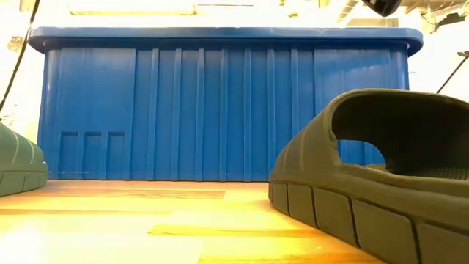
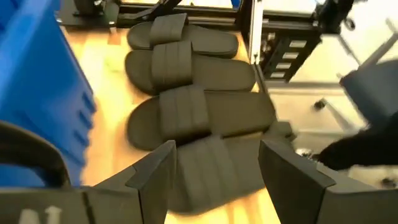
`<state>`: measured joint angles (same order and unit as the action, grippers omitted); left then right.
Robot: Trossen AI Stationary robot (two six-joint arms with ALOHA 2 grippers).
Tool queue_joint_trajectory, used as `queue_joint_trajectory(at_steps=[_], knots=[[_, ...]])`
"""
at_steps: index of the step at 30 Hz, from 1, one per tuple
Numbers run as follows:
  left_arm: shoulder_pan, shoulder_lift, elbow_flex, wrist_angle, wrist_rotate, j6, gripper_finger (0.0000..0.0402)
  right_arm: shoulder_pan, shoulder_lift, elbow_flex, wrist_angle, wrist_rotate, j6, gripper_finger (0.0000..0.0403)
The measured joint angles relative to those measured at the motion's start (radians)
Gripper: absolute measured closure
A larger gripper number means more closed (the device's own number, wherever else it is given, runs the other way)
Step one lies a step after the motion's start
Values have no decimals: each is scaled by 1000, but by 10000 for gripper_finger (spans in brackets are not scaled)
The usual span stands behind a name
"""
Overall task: Pick and place slides into bin
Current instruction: Put the black slide into the blue bin
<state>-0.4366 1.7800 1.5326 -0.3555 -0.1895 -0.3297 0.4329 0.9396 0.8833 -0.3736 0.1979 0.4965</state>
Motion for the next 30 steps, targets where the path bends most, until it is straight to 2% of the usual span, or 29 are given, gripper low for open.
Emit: queue_joint_trajectory(at_steps=[7,11,18,24,30], knots=[[-41,23,1,100,-151,-151,186,72,17,0,-67,-96,-48,137],[-77,23,1,102,-241,-215,186,128,14,0,-104,-104,-63,137],[-160,50,15,124,-322,-316,191,181,14,0,-113,-106,-105,137],[-207,139,124,74,-388,-350,215,182,-4,1,-110,-103,-107,137],[-218,273,301,-120,-407,-374,227,182,-42,0,-111,-95,-106,137]])
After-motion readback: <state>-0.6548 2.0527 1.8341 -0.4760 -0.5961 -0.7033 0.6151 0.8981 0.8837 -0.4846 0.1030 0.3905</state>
